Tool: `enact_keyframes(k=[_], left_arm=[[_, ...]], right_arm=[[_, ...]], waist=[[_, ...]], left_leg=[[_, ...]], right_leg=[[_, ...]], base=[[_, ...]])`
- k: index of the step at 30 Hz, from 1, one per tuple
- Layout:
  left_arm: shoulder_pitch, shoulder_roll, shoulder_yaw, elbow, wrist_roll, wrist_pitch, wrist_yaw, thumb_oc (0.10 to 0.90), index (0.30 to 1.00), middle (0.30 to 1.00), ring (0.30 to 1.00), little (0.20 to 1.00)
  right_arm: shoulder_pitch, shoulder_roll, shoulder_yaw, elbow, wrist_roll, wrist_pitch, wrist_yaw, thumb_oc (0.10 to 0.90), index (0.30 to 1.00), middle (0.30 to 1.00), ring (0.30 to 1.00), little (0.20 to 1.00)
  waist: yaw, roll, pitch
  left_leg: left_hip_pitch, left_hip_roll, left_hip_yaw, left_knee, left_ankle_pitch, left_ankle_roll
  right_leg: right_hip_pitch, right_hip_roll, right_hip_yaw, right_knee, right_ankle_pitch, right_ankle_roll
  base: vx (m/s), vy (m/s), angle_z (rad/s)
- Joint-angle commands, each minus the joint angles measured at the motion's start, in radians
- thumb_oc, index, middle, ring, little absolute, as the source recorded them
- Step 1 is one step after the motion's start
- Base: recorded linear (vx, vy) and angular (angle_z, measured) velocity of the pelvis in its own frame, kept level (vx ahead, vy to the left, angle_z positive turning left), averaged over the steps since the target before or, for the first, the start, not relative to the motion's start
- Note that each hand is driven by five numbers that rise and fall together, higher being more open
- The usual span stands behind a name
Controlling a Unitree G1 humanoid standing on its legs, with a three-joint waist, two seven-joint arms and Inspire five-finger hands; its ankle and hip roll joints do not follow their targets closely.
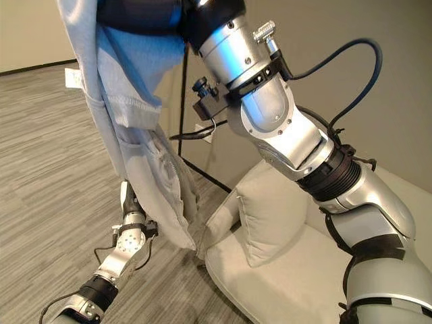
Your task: Hang the clothes on the sofa on the clothes rack.
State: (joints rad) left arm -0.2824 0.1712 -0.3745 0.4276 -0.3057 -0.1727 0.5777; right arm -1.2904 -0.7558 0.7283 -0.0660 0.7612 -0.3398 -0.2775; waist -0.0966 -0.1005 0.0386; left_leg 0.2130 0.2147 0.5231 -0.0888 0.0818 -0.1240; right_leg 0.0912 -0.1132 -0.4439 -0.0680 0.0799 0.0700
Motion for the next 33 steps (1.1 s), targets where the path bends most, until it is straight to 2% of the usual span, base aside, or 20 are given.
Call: enact_keyframes(k=[1, 3, 6, 10, 12, 13, 17, 19, 21, 22, 23, 24, 25, 26, 27, 29, 30, 31, 32, 33], left_arm=[[-0.121, 0.056, -0.014, -0.024, 0.063, -0.105, 0.041, 0.400, 0.300, 0.300, 0.300, 0.300], [-0.120, 0.055, -0.010, -0.023, 0.065, -0.110, 0.051, 0.400, 0.300, 0.300, 0.300, 0.300], [-0.088, 0.067, 0.041, -0.066, 0.069, -0.144, 0.096, 0.400, 0.300, 0.300, 0.300, 0.300], [-0.003, 0.109, 0.134, -0.166, 0.106, -0.152, 0.139, 0.400, 0.300, 0.300, 0.300, 0.300], [0.046, 0.129, 0.206, -0.229, 0.124, -0.151, 0.166, 0.400, 0.300, 0.300, 0.300, 0.300], [0.080, 0.138, 0.261, -0.269, 0.141, -0.145, 0.182, 0.400, 0.300, 0.300, 0.300, 0.300], [0.189, 0.158, 0.413, -0.395, 0.176, -0.148, 0.225, 0.400, 0.300, 0.300, 0.300, 0.300], [0.228, 0.162, 0.476, -0.458, 0.184, -0.153, 0.225, 0.400, 0.300, 0.300, 0.300, 0.300], [0.235, 0.152, 0.509, -0.516, 0.169, -0.164, 0.205, 0.400, 0.300, 0.300, 0.300, 0.300], [0.238, 0.156, 0.505, -0.519, 0.169, -0.162, 0.203, 0.400, 0.300, 0.300, 0.300, 0.300], [0.240, 0.152, 0.510, -0.539, 0.155, -0.162, 0.183, 0.400, 0.300, 0.300, 0.300, 0.300], [0.260, 0.132, 0.511, -0.603, 0.108, -0.178, 0.111, 0.400, 0.300, 0.300, 0.300, 0.300], [0.275, 0.133, 0.512, -0.611, 0.089, -0.176, 0.090, 0.400, 0.300, 0.300, 0.300, 0.300], [0.277, 0.113, 0.478, -0.619, 0.054, -0.182, 0.071, 0.400, 0.300, 0.300, 0.300, 0.300], [0.280, 0.113, 0.445, -0.612, -0.009, -0.183, 0.024, 0.400, 0.300, 0.300, 0.300, 0.300], [0.305, 0.092, 0.397, -0.612, -0.096, -0.185, -0.046, 0.400, 0.300, 0.300, 0.300, 0.300], [0.330, 0.078, 0.375, -0.612, -0.164, -0.186, -0.093, 0.400, 0.300, 0.300, 0.300, 0.300], [0.343, 0.078, 0.347, -0.617, -0.186, -0.173, -0.120, 0.400, 0.300, 0.300, 0.300, 0.300], [0.345, 0.083, 0.281, -0.615, -0.187, -0.154, -0.163, 0.400, 0.300, 0.300, 0.300, 0.300], [0.345, 0.084, 0.281, -0.614, -0.188, -0.155, -0.164, 0.400, 0.300, 0.300, 0.300, 0.300]], right_arm=[[-0.181, -0.019, -0.083, 0.130, 0.090, -0.120, -0.034, 0.400, 0.300, 0.300, 0.300, 0.300], [-0.182, -0.026, -0.089, 0.149, 0.096, -0.125, -0.035, 0.400, 0.300, 0.300, 0.300, 0.300], [-0.151, -0.081, -0.152, 0.226, 0.109, -0.141, -0.051, 0.400, 0.300, 0.300, 0.300, 0.300], [-0.036, -0.162, -0.258, 0.231, 0.116, -0.154, -0.054, 0.400, 0.300, 0.300, 0.300, 0.300], [0.080, -0.195, -0.336, 0.188, 0.103, -0.160, -0.052, 0.400, 0.300, 0.300, 0.300, 0.300], [0.179, -0.198, -0.393, 0.126, 0.081, -0.160, -0.045, 0.400, 0.300, 0.300, 0.300, 0.300], [0.563, -0.219, -0.643, -0.044, 0.006, -0.145, 0.006, 0.400, 0.300, 0.300, 0.300, 0.300], [0.816, -0.152, -0.805, -0.140, -0.064, -0.119, 0.045, 0.400, 0.300, 0.300, 0.300, 0.300], [1.001, -0.059, -0.899, -0.201, -0.117, -0.106, 0.078, 0.400, 0.300, 0.300, 0.300, 0.300], [1.016, -0.053, -0.910, -0.212, -0.120, -0.102, 0.078, 0.400, 0.300, 0.300, 0.300, 0.300], [1.094, 0.001, -0.943, -0.237, -0.147, -0.087, 0.091, 0.400, 0.300, 0.300, 0.300, 0.300], [1.222, 0.124, -0.960, -0.255, -0.240, -0.057, 0.088, 0.400, 0.300, 0.300, 0.300, 0.300], [1.262, 0.187, -0.948, -0.276, -0.255, -0.034, 0.097, 0.400, 0.300, 0.300, 0.300, 0.300], [1.276, 0.252, -0.902, -0.255, -0.256, -0.031, 0.089, 0.400, 0.300, 0.300, 0.300, 0.300], [1.323, 0.323, -0.860, -0.258, -0.229, -0.017, 0.115, 0.400, 0.300, 0.300, 0.300, 0.300], [1.403, 0.391, -0.784, -0.241, -0.203, 0.016, 0.143, 0.400, 0.300, 0.300, 0.300, 0.300], [1.428, 0.412, -0.738, -0.223, -0.201, 0.037, 0.147, 0.400, 0.300, 0.300, 0.300, 0.300], [1.435, 0.429, -0.687, -0.206, -0.194, 0.052, 0.152, 0.400, 0.300, 0.300, 0.300, 0.300], [1.443, 0.455, -0.623, -0.180, -0.169, 0.062, 0.181, 0.400, 0.300, 0.300, 0.300, 0.300], [1.442, 0.456, -0.623, -0.178, -0.169, 0.061, 0.182, 0.400, 0.300, 0.300, 0.300, 0.300]], waist=[[0.023, -0.046, -0.073], [0.022, -0.045, -0.072], [0.024, -0.046, -0.068], [0.042, -0.045, -0.055], [0.054, -0.042, -0.043], [0.060, -0.036, -0.033], [0.081, -0.043, -0.014], [0.091, -0.043, -0.010], [0.095, -0.037, 0.013], [0.096, -0.040, 0.006], [0.096, -0.037, 0.014], [0.087, -0.024, 0.058], [0.084, -0.024, 0.063], [0.077, -0.018, 0.084], [0.058, -0.021, 0.100], [0.016, -0.004, 0.120], [0.006, 0.007, 0.125], [0.001, 0.010, 0.138], [-0.018, 0.010, 0.153], [-0.020, 0.012, 0.151]], left_leg=[[0.015, 0.005, -0.022, 0.002, -0.071, -0.023], [0.016, 0.004, -0.020, 0.002, -0.072, -0.022], [0.014, 0.000, -0.018, 0.002, -0.078, -0.018], [0.004, -0.015, -0.026, 0.002, -0.087, -0.009], [-0.008, -0.029, -0.035, 0.002, -0.093, -0.001], [-0.018, -0.039, -0.043, 0.002, -0.097, 0.006], [-0.074, -0.085, -0.067, 0.002, -0.086, 0.032], [-0.096, -0.110, -0.118, 0.002, -0.112, 0.040], [-0.126, -0.140, -0.129, 0.002, -0.102, 0.061], [-0.121, -0.140, -0.152, 0.002, -0.120, 0.057], [-0.129, -0.157, -0.172, 0.002, -0.126, 0.067], [-0.131, -0.192, -0.192, 0.002, -0.127, 0.093], [-0.116, -0.203, -0.223, 0.002, -0.156, 0.100], [-0.110, -0.211, -0.229, 0.002, -0.162, 0.114], [-0.113, -0.221, -0.228, 0.002, -0.151, 0.131], [-0.093, -0.212, -0.250, 0.002, -0.167, 0.135], [-0.084, -0.215, -0.246, 0.002, -0.176, 0.134], [-0.073, -0.221, -0.244, 0.002, -0.187, 0.137], [-0.043, -0.238, -0.251, 0.002, -0.215, 0.134], [-0.044, -0.235, -0.252, 0.002, -0.216, 0.133]], right_leg=[[0.040, -0.095, 0.044, -0.008, 0.016, 0.111], [0.040, -0.095, 0.046, -0.009, 0.018, 0.112], [0.036, -0.100, 0.048, -0.010, 0.024, 0.119], [0.032, -0.115, 0.048, -0.011, 0.033, 0.131], [0.027, -0.126, 0.049, -0.011, 0.040, 0.139], [0.022, -0.134, 0.050, -0.011, 0.044, 0.145], [-0.001, -0.175, 0.020, -0.010, 0.074, 0.154], [0.003, -0.198, 0.018, -0.008, 0.077, 0.177], [-0.009, -0.234, -0.018, 0.027, 0.093, 0.171], [-0.003, -0.232, -0.002, 0.027, 0.079, 0.182], [-0.009, -0.255, -0.004, 0.067, 0.078, 0.180], [-0.040, -0.307, -0.023, 0.166, 0.113, 0.162], [-0.047, -0.326, 0.004, 0.228, 0.101, 0.174], [-0.066, -0.334, 0.013, 0.290, 0.123, 0.171], [-0.122, -0.318, 0.051, 0.372, 0.111, 0.129], [-0.216, -0.183, 0.155, 0.402, 0.004, 0.081], [-0.276, -0.120, 0.190, 0.406, -0.026, 0.071], [-0.300, -0.096, 0.174, 0.381, -0.022, 0.064], [-0.368, -0.046, 0.125, 0.311, 0.015, 0.069], [-0.367, -0.043, 0.123, 0.308, 0.017, 0.069]], base=[[0.00, 0.006, -0.20], [0.00, 0.005, -0.08], [0.00, 0.010, -0.01], [0.01, 0.053, -0.02], [-0.01, 0.091, 0.02], [-0.01, 0.118, 0.04], [-0.08, 0.141, 0.18], [0.01, 0.185, 0.42], [-0.02, 0.168, 0.37], [0.06, 0.140, 0.61], [0.03, 0.260, 0.60], [0.04, 0.314, 0.72], [0.06, 0.319, 0.55], [0.04, 0.207, 0.87], [-0.01, 0.197, 0.72], [0.06, 0.151, 0.50], [0.14, 0.116, 0.40], [0.23, 0.096, 0.27], [0.19, 0.061, -0.13], [0.25, 0.048, -0.17]])
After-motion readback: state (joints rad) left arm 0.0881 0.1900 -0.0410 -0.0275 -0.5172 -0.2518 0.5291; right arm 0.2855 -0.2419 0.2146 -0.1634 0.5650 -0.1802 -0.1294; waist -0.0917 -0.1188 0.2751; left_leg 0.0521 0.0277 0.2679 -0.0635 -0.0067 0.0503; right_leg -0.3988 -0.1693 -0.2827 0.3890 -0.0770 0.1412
